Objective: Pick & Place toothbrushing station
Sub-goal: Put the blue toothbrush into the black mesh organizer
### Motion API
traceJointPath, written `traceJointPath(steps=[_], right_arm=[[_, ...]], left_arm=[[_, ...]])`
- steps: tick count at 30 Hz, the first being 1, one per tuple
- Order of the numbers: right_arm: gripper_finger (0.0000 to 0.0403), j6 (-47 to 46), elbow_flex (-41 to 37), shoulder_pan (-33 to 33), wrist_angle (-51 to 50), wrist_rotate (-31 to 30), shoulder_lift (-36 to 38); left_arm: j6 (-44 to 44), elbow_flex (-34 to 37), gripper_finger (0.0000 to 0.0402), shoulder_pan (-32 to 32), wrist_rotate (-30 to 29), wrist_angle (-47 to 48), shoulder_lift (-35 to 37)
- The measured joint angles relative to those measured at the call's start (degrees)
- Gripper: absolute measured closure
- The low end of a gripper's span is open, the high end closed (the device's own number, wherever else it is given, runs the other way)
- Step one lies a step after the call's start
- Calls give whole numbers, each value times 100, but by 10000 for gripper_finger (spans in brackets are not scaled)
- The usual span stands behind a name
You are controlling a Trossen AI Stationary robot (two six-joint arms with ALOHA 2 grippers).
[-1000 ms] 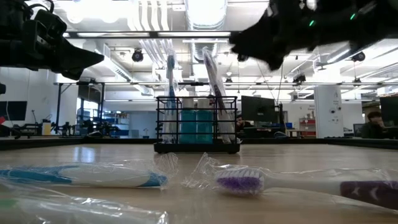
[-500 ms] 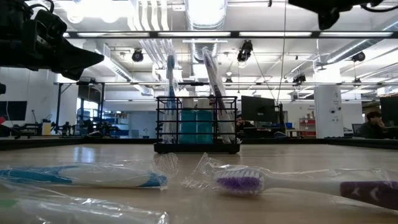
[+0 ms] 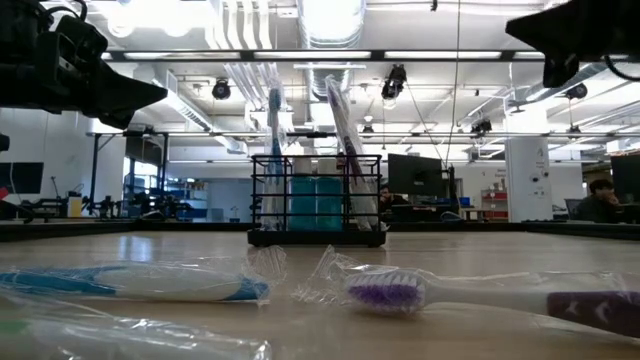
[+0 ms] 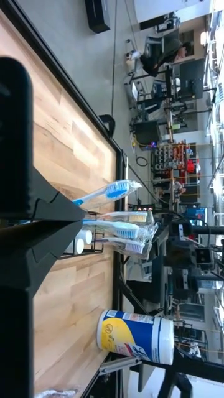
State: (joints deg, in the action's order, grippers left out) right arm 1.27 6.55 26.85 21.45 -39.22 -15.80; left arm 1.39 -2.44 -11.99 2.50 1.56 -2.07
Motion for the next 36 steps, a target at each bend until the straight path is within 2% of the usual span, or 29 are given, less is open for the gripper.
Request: traceJointPath(steps=[7, 12, 17, 20, 24, 26, 29, 33, 36], right_arm=[[394, 77, -504, 0, -3, 17, 775], [394, 77, -608, 0, -370, 24, 1135], [394, 124, -606, 0, -475, 23, 1274], [394, 178, -606, 0, -468, 24, 1276], [394, 183, -605, 0, -474, 24, 1268], [394, 182, -604, 0, -470, 26, 1268], [394, 178, -604, 0, -473, 37, 1268], [394, 177, -604, 0, -476, 135, 1267], [394, 173, -604, 0, -475, 308, 1267]], left_arm=[[8, 0, 399, 0, 6, -4, 0], [279, -30, 399, 4, 210, 41, 0], [172, -696, 400, 24, 232, 693, -305], [38, -1176, 400, 79, 9, 790, -818], [-127, -1996, 400, 367, -10, 807, -1835], [-271, -2518, 400, 617, -63, 1109, -2482], [-578, -3354, 398, 1101, -207, 2074, -3569], [-1094, -4306, 370, 1836, -705, 3180, -4864], [-1387, -4726, 333, 2330, -742, 3414, -5648]])
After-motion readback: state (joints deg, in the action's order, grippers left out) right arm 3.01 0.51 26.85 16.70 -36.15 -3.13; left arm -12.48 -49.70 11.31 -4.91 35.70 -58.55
